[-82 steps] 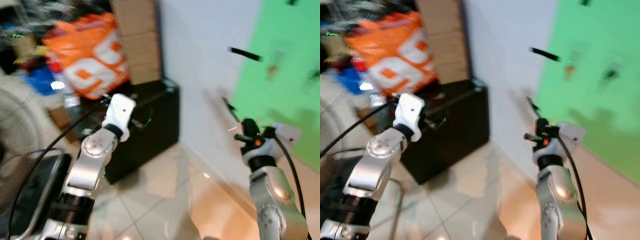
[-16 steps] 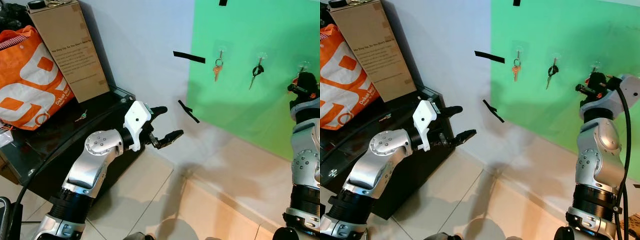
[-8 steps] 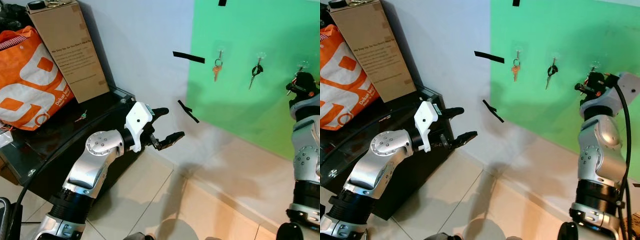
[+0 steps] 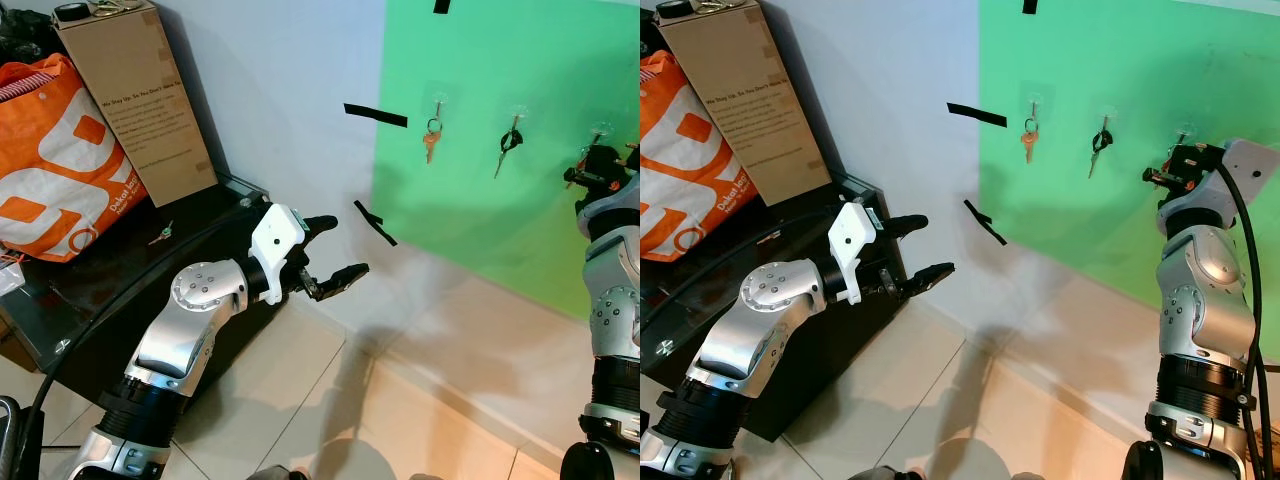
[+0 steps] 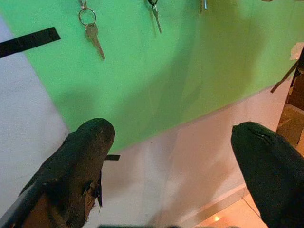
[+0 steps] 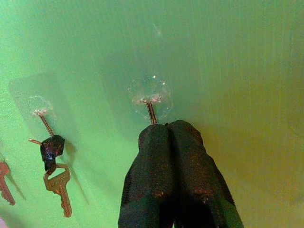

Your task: Hang keys on a hook

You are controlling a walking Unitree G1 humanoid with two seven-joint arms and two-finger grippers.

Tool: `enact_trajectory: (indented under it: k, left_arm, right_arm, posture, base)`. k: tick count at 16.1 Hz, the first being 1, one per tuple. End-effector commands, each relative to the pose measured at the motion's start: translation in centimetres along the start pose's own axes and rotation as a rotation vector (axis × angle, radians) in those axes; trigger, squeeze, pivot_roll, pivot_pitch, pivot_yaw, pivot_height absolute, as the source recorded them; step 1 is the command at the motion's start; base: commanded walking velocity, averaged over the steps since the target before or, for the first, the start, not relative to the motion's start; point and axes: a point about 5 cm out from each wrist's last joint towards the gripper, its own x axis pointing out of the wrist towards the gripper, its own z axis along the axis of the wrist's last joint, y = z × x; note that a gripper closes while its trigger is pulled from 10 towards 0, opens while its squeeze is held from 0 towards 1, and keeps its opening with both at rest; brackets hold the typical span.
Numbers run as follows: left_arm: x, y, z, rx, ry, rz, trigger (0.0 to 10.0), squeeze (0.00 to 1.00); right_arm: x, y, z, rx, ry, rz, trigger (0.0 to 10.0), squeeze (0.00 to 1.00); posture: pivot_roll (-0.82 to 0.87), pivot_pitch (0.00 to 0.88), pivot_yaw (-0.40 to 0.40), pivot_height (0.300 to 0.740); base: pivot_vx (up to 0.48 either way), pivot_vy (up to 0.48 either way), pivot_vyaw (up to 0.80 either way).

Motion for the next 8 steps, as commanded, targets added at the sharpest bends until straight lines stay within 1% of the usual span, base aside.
enact_trajectory:
  k: [1, 6, 7, 8]
  left_arm:
    - [-0.07, 0.22, 0.16, 0.016, 0.016, -0.008, 10.0, 0.00]
    - [-0.05, 0.24, 0.19, 0.019, 0.016, -0.012, 10.0, 0.00]
    - [-0.01, 0.24, 0.20, 0.019, 0.017, -0.014, 10.0, 0.00]
    - [0.01, 0.23, 0.20, 0.019, 0.017, -0.016, 10.0, 0.00]
  right_arm:
    - [-0.30, 0.22, -1.96, -0.006, 0.101, 0.013, 10.0, 0.00]
    - [-0.99, 0.01, -2.53, -0.002, 0.119, 0.007, 10.0, 0.00]
    - [-1.04, 0.04, -2.54, -0.001, 0.121, 0.009, 10.0, 0.33]
    - [-1.05, 0.02, -2.53, -0.001, 0.121, 0.007, 10.0, 1.00]
  posture:
    - [-0.18, 0.000, 0.112, 0.740]
    - [-0.18, 0.000, 0.121, 0.740]
    - [-0.18, 0.000, 0.121, 0.740]
    - [-0.19, 0.000, 0.122, 0.740]
  base:
    - [0.000, 0.000, 0.00]
    - [0.000, 0.000, 0.00]
    - [0.000, 0.000, 0.00]
    - [0.000, 0.000, 0.00]
